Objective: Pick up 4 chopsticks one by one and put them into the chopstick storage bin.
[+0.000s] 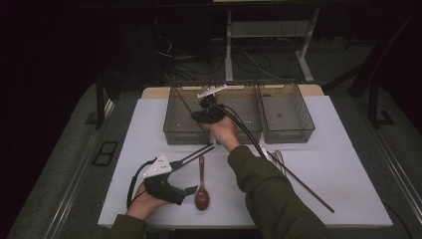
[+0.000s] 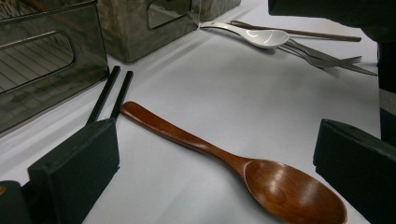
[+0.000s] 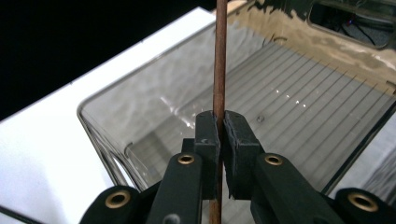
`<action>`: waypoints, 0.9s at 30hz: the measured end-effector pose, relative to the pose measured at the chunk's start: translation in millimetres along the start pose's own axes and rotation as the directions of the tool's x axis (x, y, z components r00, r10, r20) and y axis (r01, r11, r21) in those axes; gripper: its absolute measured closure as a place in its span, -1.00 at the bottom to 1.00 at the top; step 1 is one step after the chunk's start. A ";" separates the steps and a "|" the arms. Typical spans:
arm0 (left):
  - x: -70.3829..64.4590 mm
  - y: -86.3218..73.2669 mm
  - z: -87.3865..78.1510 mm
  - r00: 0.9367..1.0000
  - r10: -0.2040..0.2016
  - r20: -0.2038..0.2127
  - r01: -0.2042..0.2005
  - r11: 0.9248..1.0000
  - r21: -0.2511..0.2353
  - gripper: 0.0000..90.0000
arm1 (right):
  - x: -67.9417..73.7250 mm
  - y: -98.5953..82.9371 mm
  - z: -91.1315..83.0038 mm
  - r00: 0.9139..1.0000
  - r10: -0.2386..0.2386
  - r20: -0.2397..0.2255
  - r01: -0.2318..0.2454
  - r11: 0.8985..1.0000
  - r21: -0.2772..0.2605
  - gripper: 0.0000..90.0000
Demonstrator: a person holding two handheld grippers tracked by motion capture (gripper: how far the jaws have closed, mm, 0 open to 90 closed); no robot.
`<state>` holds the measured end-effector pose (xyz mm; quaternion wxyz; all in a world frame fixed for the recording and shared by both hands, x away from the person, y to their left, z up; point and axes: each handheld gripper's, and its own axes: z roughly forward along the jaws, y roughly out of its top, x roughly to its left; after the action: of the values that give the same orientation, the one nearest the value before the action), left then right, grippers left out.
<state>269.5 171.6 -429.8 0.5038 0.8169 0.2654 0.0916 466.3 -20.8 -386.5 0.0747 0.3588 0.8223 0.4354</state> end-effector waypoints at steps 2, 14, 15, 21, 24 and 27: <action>-0.5 -0.3 0.7 1.000 0.002 0.001 -0.002 1.000 0.004 -1.00 | 0.3 -1.0 1.5 1.000 -0.009 0.007 0.009 1.000 0.016 0.87; -0.8 -0.5 2.0 1.000 0.000 0.007 0.000 1.000 0.012 -1.00 | 1.7 -4.6 8.5 0.999 -0.025 0.038 0.020 0.994 0.107 0.75; -0.6 -0.5 1.8 1.000 0.001 0.008 -0.001 1.000 0.012 -1.00 | 1.6 -4.4 8.3 0.999 -0.025 0.039 0.020 0.994 0.106 0.72; -0.1 -0.5 2.0 1.000 -0.002 0.008 0.002 1.000 0.009 -1.00 | 0.6 -2.8 4.8 0.999 -0.017 0.035 0.014 0.995 0.096 0.54; 0.1 -0.5 1.8 1.000 -0.004 0.005 0.004 1.000 0.010 -1.00 | 0.1 -1.1 1.2 1.000 -0.017 0.016 0.015 0.996 0.086 0.42; 0.6 -0.5 1.5 1.000 -0.005 0.003 0.004 1.000 0.012 -1.00 | -0.6 1.4 -4.4 1.000 -0.013 -0.003 0.013 0.997 0.073 0.31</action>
<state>270.4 170.9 -431.0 0.4994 0.8196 0.2669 0.0874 465.5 -23.6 -382.8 0.0632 0.3552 0.8402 0.4049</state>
